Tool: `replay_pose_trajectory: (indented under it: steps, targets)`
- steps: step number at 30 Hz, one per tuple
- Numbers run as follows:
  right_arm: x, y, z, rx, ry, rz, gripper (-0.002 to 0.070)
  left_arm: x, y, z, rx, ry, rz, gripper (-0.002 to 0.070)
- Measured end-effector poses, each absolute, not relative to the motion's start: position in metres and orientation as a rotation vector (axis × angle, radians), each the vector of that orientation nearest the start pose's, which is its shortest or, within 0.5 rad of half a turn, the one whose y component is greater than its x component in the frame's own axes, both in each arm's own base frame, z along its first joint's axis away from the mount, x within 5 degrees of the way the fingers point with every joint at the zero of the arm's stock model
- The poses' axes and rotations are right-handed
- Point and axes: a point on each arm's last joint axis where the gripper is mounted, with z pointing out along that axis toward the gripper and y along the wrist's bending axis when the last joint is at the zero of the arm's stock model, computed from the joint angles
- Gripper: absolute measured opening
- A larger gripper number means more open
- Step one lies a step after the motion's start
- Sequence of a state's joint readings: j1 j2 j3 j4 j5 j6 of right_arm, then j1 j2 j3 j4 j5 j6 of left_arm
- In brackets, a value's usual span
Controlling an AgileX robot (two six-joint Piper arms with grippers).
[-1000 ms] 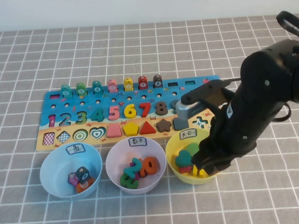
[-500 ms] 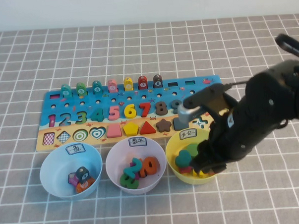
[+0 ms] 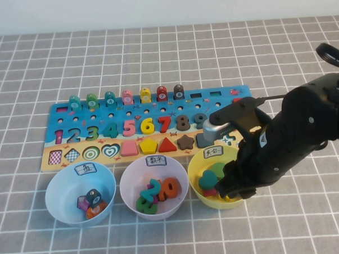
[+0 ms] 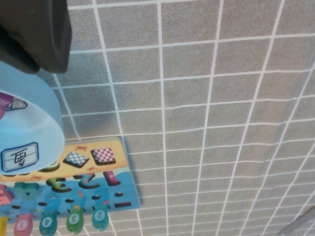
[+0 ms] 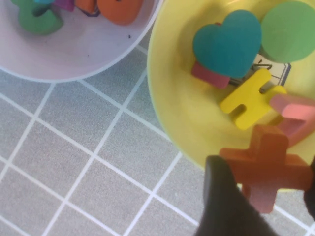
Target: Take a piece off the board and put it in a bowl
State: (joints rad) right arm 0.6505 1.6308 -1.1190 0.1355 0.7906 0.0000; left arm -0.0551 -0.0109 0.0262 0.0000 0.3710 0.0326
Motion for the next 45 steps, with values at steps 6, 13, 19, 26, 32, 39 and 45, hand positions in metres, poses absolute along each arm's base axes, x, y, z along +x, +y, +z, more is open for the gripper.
replay_pose_trajectory:
  steps: [6,13,19,26,32,39,45]
  targets:
    - [0.254,0.204,0.231,-0.799,2.72,0.311,0.0298,0.053,-0.003,0.172,0.082,1.868,-0.016,-0.0001]
    - [0.255,0.206,0.225,-0.797,2.741,0.311,0.0298,0.053,-0.003,0.172,0.082,1.868,-0.016,-0.0001]
    - [0.255,0.206,0.225,-0.794,2.742,0.315,0.034,0.053,-0.003,0.172,0.082,1.868,-0.016,-0.0001]
    - [0.255,0.206,0.225,-0.796,2.747,0.314,0.0389,0.053,-0.003,0.172,0.082,1.868,-0.016,-0.0001]
    - [0.253,0.205,0.231,-0.791,2.73,0.324,0.0384,0.053,-0.003,0.172,0.082,1.868,-0.016,-0.0001]
    - [0.237,0.196,0.27,-0.752,2.648,0.411,0.0165,0.053,-0.003,0.172,0.082,1.868,-0.016,-0.0001]
    - [0.222,0.185,0.291,-0.769,2.64,0.422,0.0001,0.053,-0.003,0.172,0.082,1.868,-0.016,-0.0001]
